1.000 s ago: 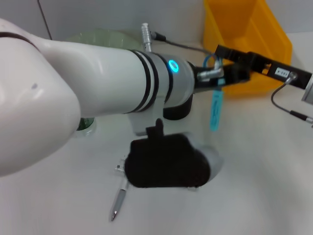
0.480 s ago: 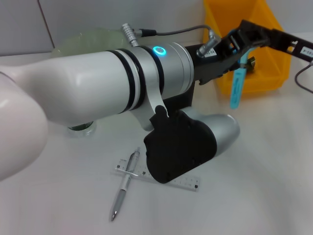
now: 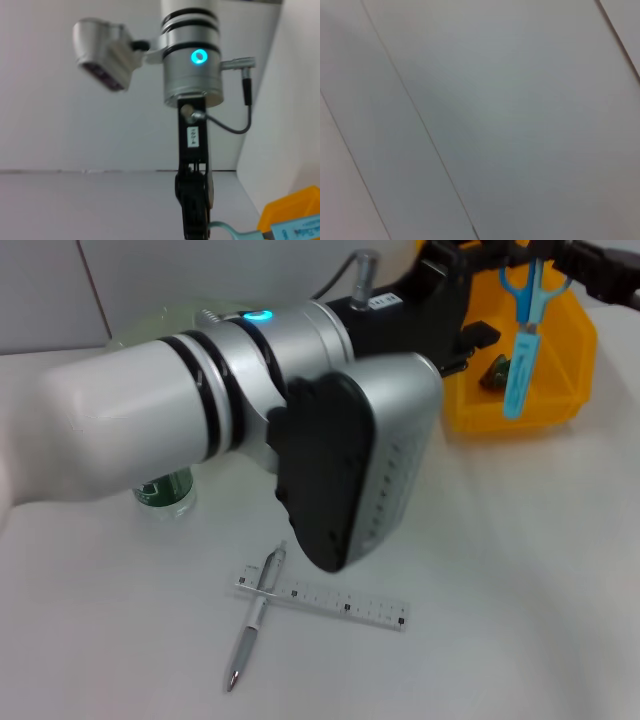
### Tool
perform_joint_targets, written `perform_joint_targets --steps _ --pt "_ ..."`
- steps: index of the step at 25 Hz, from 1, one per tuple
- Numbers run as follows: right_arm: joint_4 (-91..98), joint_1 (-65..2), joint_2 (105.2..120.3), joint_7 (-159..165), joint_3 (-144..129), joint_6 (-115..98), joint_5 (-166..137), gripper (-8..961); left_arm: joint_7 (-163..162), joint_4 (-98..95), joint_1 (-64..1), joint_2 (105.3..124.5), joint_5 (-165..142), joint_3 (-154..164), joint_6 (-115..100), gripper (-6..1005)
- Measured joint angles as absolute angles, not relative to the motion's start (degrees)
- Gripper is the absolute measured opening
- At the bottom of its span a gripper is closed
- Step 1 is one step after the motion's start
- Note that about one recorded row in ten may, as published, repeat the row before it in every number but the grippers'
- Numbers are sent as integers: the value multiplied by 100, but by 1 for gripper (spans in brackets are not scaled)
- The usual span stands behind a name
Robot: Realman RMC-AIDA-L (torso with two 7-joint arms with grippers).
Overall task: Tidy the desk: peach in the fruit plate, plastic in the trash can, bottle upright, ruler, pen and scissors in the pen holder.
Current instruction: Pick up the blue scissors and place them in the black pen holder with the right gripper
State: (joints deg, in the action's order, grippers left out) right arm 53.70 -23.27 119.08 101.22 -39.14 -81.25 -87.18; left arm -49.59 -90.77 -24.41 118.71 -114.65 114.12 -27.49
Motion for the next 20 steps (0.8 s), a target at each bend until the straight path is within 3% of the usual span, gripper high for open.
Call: perform_joint_targets --steps 20 --pt "5364 -2851 11891 8669 -3958 -8076 -8406 102 -4788 -8990 -770 11849 -7725 10712 -3295 672"
